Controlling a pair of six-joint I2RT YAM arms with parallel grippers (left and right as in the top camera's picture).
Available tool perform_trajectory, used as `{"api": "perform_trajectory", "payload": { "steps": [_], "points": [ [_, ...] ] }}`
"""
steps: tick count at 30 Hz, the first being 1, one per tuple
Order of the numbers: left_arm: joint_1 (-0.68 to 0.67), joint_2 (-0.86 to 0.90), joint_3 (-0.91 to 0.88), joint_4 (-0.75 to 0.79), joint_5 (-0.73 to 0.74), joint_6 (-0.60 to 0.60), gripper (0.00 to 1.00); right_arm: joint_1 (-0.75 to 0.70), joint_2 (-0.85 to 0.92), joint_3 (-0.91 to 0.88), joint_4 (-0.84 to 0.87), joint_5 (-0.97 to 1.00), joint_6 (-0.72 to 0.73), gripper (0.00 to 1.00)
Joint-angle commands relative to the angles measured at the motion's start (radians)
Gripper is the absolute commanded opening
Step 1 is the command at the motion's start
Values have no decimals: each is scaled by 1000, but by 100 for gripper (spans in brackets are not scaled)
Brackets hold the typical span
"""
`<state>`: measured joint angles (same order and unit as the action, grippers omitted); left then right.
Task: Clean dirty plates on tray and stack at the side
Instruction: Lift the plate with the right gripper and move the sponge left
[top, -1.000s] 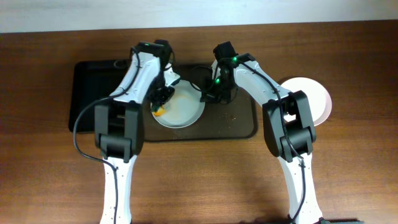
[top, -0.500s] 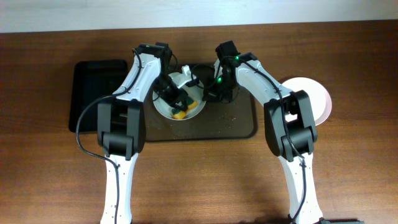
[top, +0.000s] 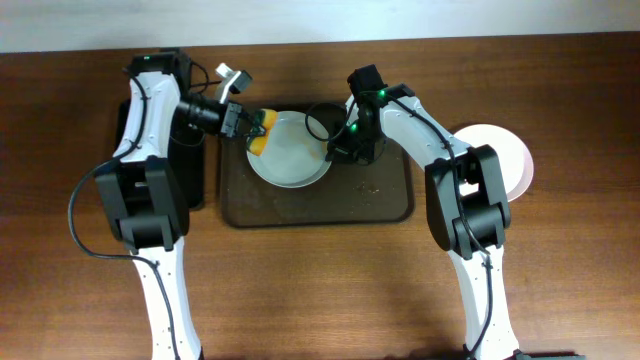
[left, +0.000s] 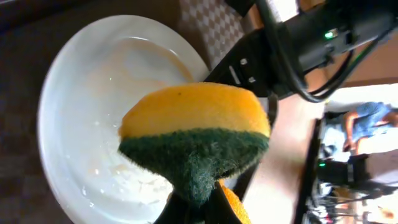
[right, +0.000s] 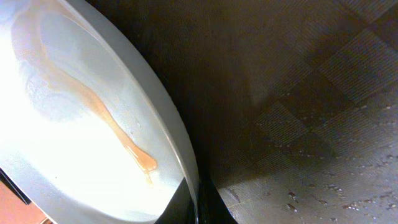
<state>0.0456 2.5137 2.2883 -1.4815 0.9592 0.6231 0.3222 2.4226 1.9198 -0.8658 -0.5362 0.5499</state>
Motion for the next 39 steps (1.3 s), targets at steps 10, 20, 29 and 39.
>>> {"api": "perform_trajectory", "payload": {
  "steps": [10, 20, 29, 39],
  "points": [
    [106, 6, 22, -79, 432, 36, 0, -64, -11, -29, 55, -491, -404, 4],
    [106, 6, 22, -42, 421, 35, 1, -93, -317, -29, -177, 404, -292, 4],
    [101, 6, 22, -38, 421, 36, 0, 101, -462, -29, -201, 1130, -219, 4],
    [100, 6, 22, -37, 311, 36, 0, 351, -462, -29, -174, 1553, -219, 4]
  ]
}}
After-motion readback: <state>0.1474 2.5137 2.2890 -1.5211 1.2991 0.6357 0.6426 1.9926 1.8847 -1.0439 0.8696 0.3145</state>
